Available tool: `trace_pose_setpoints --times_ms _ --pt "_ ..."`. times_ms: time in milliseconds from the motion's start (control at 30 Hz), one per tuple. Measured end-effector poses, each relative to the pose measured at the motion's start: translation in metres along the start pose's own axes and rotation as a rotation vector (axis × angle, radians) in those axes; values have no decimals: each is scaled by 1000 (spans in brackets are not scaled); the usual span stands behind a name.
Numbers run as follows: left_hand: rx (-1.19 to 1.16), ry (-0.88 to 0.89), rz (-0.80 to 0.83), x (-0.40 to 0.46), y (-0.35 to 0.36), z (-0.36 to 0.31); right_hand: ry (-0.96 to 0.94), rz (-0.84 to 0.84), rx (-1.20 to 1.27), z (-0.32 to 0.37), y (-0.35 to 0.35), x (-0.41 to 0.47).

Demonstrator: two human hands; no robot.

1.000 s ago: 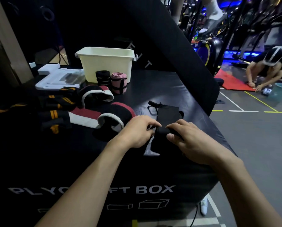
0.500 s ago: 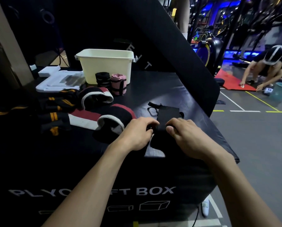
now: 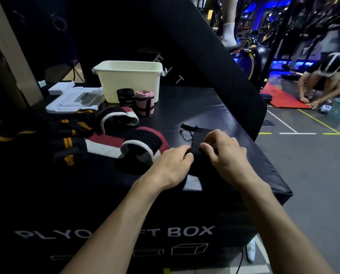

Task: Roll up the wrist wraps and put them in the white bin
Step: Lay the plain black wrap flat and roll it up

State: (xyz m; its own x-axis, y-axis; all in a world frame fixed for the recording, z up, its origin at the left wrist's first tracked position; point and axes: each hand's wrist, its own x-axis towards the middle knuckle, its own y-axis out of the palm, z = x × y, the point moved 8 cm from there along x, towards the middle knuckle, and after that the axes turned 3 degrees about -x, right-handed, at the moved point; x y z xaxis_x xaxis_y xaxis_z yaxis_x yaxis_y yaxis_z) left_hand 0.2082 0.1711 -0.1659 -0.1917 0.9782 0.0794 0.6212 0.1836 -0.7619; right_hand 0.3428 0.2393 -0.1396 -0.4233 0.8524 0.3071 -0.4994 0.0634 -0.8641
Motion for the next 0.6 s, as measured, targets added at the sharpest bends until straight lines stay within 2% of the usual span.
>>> trace_pose_setpoints --times_ms 100,200,433,500,600 --pt "0 1 -40 -3 2 -3 72 -119 -22 -9 -10 -4" --pt "-5 4 -44 -5 3 -5 87 -111 -47 -11 -11 -10" --pt "-17 -9 -63 -6 2 -4 -163 -295 -235 14 -20 -23" --pt "-23 -14 -72 -4 0 -3 -201 -274 -256 19 -18 -29" --pt "-22 -22 -75 -4 0 -4 -237 -135 -289 22 -9 -34"
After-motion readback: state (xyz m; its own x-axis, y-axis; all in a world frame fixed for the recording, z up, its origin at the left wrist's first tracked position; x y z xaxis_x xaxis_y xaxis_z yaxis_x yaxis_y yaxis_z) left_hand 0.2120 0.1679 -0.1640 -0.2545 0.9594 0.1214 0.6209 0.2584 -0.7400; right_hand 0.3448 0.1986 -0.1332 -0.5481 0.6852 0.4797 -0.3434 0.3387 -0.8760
